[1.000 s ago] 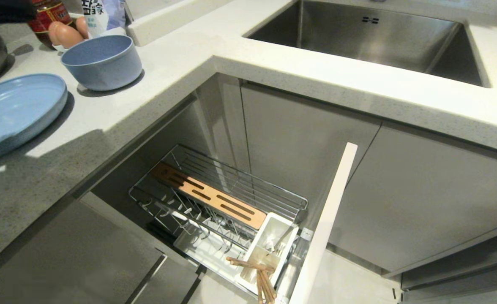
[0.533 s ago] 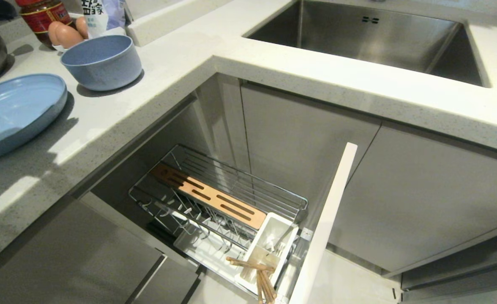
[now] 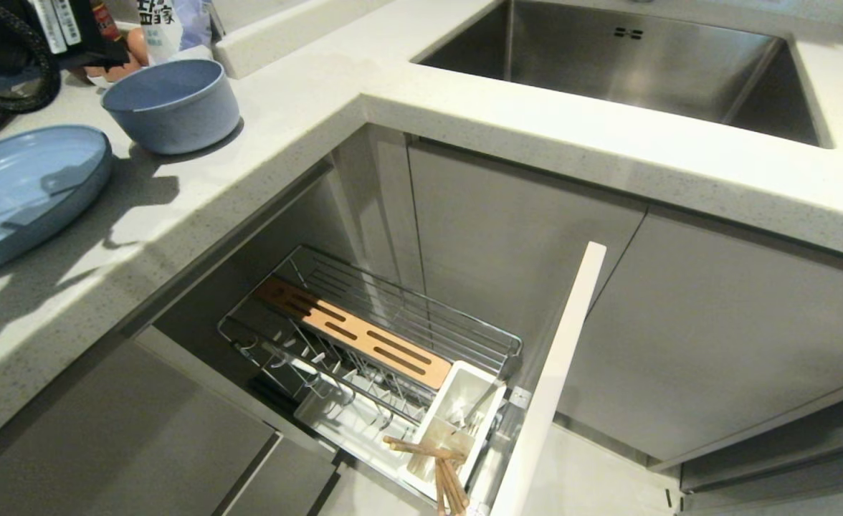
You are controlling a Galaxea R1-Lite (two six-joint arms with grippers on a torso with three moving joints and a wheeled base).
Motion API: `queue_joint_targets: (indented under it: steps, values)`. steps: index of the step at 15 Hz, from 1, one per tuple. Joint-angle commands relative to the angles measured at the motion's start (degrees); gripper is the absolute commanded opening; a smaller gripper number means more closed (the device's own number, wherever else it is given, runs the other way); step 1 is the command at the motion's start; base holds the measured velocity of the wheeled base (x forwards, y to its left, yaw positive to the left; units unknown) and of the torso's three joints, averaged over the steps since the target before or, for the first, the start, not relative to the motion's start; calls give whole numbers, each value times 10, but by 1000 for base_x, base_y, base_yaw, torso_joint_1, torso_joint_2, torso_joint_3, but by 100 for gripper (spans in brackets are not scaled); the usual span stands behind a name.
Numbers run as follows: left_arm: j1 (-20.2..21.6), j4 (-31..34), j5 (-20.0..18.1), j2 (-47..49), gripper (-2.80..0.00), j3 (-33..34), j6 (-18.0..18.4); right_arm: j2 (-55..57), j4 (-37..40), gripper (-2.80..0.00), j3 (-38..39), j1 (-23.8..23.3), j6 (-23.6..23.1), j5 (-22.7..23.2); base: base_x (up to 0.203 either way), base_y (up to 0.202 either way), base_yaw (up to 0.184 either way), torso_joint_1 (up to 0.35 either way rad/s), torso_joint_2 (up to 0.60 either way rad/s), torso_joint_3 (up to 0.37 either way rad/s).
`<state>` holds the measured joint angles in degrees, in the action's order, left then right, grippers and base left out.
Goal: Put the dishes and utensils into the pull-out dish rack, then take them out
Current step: Pick up the bowl and place it in the cupboard
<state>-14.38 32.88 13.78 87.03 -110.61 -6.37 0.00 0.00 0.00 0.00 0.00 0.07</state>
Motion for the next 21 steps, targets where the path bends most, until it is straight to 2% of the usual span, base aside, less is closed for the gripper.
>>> queue_joint_targets:
  steps: [1, 3, 5, 8, 21]
  values:
    - [-20, 0, 16, 22, 0, -1, -3, 0, 0, -280, 0, 0, 0, 0, 0, 0, 0, 0, 0, 0]
    - [-45, -1, 29, 18, 0, -1, -24, 0, 0, -280, 0, 0, 0, 0, 0, 0, 0, 0, 0, 0]
    - [-56, -2, 65, 17, 0, -1, -26, 0, 0, -280, 0, 0, 0, 0, 0, 0, 0, 0, 0, 0]
    - [-62, -1, 90, 24, 0, -1, -25, 0, 0, -280, 0, 0, 0, 0, 0, 0, 0, 0, 0, 0]
    - [-70, -26, 89, 82, 0, -2, -24, 0, 0, -280, 0, 0, 0, 0, 0, 0, 0, 0, 0, 0]
